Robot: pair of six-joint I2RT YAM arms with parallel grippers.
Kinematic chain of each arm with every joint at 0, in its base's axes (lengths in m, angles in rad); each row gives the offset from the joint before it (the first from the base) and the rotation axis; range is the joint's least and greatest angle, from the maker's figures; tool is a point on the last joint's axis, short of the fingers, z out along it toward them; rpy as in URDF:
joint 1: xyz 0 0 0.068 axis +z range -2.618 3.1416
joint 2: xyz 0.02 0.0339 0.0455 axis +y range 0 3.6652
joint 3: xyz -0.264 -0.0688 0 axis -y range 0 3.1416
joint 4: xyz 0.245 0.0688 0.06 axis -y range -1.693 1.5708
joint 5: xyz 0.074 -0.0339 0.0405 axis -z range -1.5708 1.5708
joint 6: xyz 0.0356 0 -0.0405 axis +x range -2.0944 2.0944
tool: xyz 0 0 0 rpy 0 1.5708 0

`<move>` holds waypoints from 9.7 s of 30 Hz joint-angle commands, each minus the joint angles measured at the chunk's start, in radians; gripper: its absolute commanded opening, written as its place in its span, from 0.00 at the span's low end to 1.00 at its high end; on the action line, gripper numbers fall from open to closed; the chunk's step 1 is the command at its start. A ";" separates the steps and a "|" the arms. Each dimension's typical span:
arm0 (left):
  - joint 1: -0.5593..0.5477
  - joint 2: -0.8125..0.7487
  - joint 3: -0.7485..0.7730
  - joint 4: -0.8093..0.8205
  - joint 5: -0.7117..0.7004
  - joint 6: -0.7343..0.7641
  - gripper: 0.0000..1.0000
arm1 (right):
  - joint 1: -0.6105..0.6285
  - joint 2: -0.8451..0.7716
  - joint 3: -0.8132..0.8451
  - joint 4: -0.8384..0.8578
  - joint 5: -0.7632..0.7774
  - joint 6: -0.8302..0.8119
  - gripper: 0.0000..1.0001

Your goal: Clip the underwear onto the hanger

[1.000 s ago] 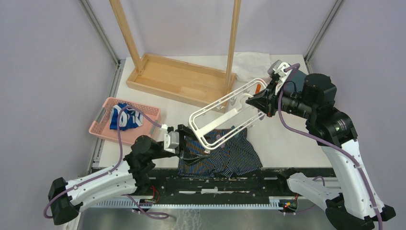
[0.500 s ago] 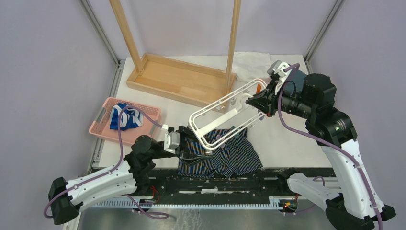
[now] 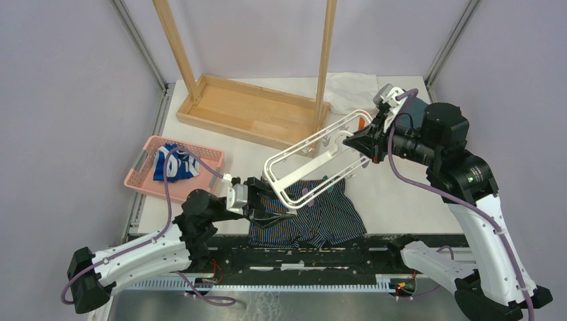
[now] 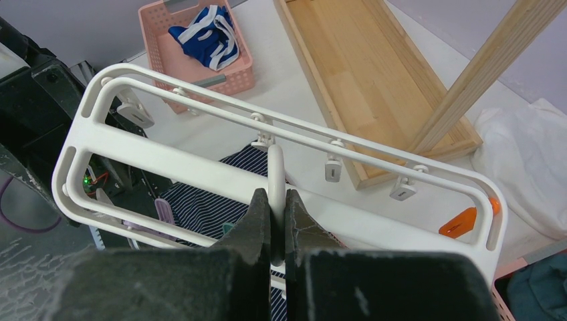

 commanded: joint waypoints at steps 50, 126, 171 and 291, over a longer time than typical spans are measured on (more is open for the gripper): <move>0.218 0.291 -0.157 0.147 -0.516 -0.346 0.03 | 0.014 0.472 0.033 0.271 0.370 0.129 0.00; 0.406 0.664 -0.014 0.163 -0.666 -0.230 0.03 | 0.354 0.780 -0.654 1.264 0.055 -0.109 0.81; 0.406 0.674 0.007 0.132 -0.672 -0.217 0.03 | 0.511 0.452 -0.727 1.019 0.559 -0.446 0.02; 0.065 0.333 -0.070 -0.501 -0.884 -0.621 0.03 | 0.130 0.329 -0.702 0.419 0.694 0.412 0.24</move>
